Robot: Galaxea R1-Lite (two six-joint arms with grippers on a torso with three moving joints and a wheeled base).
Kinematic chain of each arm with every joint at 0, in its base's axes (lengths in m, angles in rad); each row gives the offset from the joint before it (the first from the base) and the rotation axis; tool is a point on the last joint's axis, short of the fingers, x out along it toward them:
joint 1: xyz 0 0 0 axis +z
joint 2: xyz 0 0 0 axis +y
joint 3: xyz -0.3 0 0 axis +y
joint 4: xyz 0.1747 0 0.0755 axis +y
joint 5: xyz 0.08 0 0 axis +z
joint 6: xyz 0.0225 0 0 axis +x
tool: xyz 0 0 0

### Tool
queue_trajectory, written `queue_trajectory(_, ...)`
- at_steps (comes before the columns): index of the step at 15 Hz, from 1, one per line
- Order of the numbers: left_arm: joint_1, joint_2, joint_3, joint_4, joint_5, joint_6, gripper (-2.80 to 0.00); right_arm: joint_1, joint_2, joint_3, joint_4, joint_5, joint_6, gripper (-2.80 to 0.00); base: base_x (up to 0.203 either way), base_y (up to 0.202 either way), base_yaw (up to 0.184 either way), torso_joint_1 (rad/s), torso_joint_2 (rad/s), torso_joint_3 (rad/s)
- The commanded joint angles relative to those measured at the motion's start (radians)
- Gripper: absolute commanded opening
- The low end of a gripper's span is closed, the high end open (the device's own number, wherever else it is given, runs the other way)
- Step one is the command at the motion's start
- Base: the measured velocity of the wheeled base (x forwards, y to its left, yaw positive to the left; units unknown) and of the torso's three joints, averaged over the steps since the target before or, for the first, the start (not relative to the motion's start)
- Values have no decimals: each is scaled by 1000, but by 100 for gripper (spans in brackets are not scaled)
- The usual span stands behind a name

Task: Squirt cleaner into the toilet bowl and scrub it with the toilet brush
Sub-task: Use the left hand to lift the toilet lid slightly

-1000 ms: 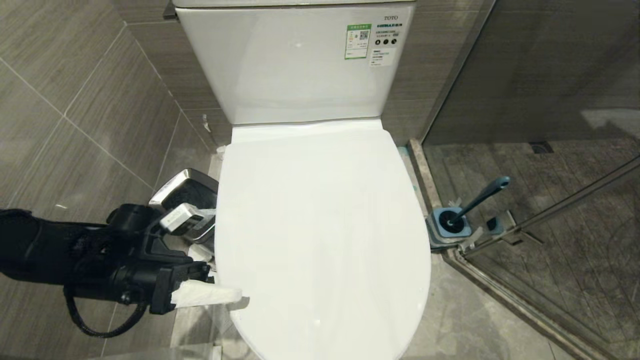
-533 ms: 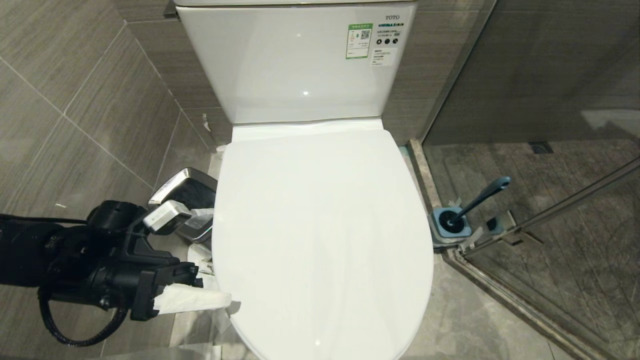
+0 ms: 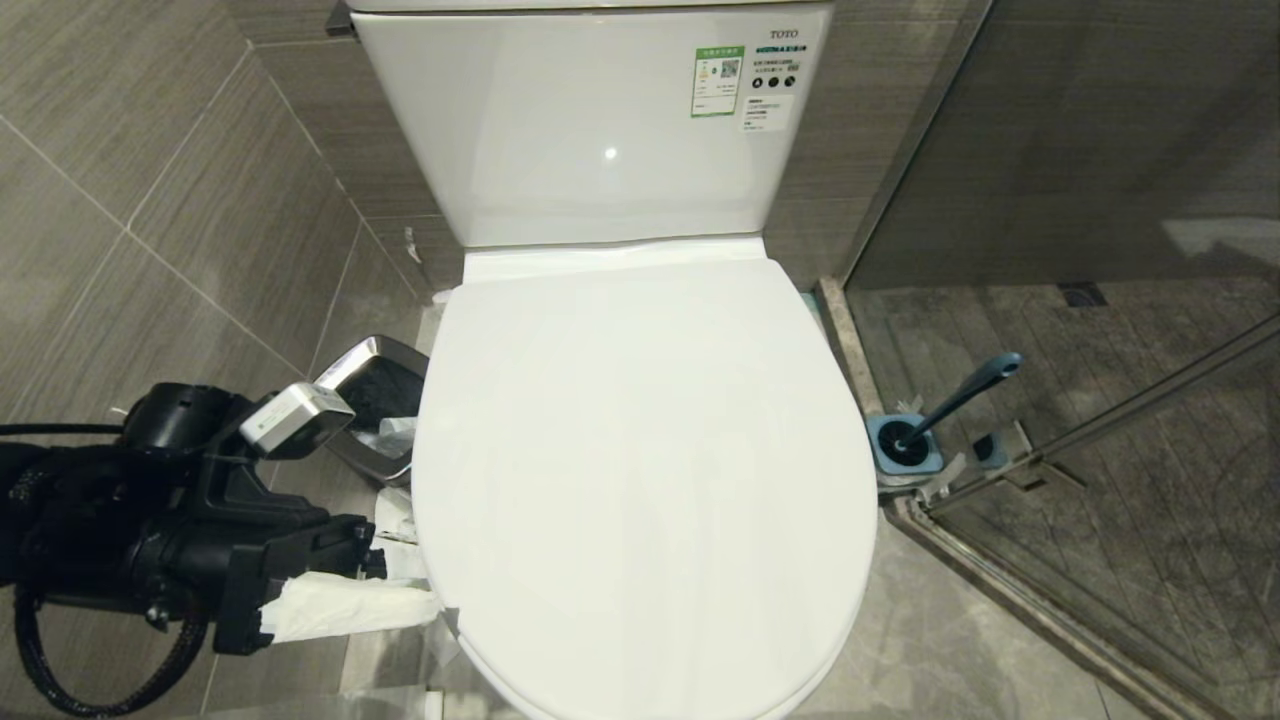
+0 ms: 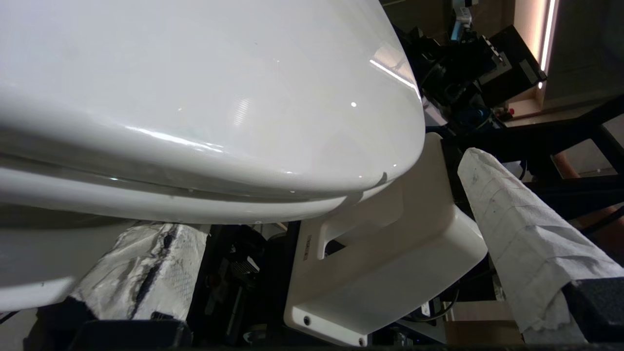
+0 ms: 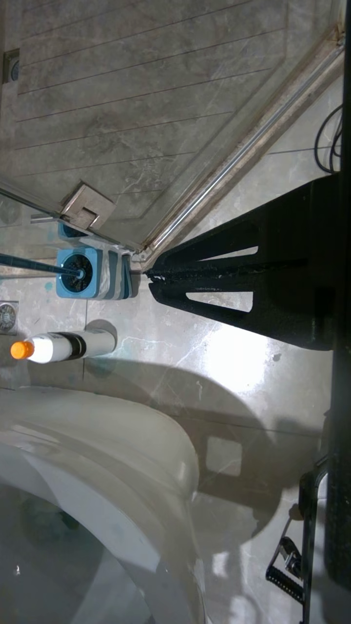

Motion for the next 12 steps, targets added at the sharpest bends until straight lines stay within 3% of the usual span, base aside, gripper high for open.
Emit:
queue_trajectory(1, -20, -58, 14, 3, -10, 1, 0, 0, 2, 0, 0, 0, -1, -280, 0, 0, 0, 0, 0, 0)
queue_trajectory(12, -67, -115, -18, -32, -54, 8, 0, 0, 2, 0, 0, 0, -1, -280, 0, 0, 0, 0, 0, 0)
